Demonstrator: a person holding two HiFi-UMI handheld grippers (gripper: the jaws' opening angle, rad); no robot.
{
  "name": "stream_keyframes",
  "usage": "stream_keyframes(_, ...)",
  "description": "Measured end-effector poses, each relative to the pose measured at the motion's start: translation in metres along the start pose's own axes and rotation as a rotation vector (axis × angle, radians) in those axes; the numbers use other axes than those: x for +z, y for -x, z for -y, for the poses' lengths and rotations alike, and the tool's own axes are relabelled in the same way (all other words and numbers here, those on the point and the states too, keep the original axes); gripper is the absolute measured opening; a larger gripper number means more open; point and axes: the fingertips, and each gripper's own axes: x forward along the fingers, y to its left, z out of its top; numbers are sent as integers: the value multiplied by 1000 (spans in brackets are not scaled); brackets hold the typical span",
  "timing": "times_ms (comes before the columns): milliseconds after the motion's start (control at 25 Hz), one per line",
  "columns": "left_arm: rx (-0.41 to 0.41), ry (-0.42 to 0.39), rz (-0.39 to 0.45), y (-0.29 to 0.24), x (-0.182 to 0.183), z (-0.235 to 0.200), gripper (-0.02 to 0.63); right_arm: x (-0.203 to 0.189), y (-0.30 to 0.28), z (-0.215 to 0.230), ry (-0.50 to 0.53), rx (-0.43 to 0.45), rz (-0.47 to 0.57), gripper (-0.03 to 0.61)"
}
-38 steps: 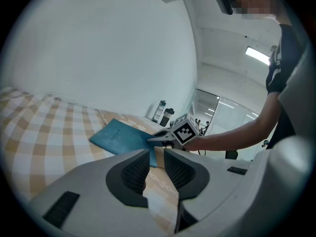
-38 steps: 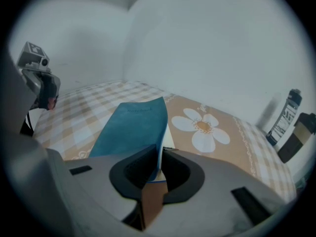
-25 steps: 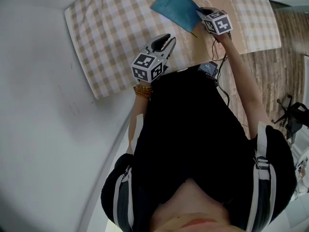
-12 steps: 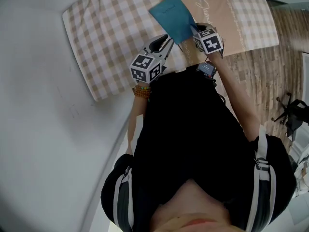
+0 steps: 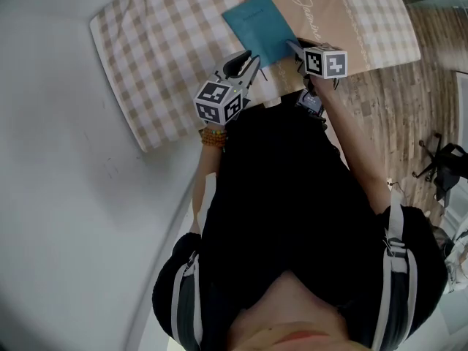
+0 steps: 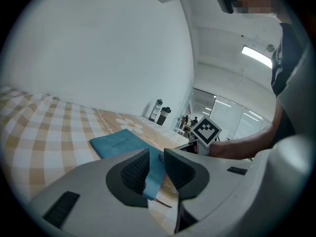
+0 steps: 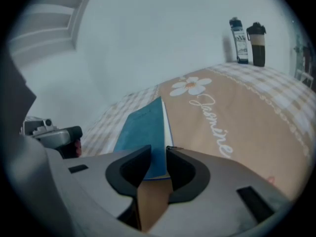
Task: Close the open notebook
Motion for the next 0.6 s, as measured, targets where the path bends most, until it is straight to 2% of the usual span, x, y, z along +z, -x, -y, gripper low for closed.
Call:
stream_keyframes(160, 12, 1, 1, 7, -3, -3, 98, 6, 13, 25, 182, -112, 44, 123)
stream_keyframes(240, 17, 5, -3, 10, -7, -4, 98, 7, 15, 26, 273, -133, 56, 121)
stream_keyframes(440, 20, -6, 0, 10, -6, -2, 98, -2, 5, 24, 451, -161, -5, 103)
stream_keyframes(520, 36, -44, 5, 12, -2, -2, 98, 6, 10, 19, 489, -156, 27, 103)
stream_keyframes(600, 80, -124, 16, 15, 7, -5, 98, 25, 24, 4, 524, -122, 131, 96)
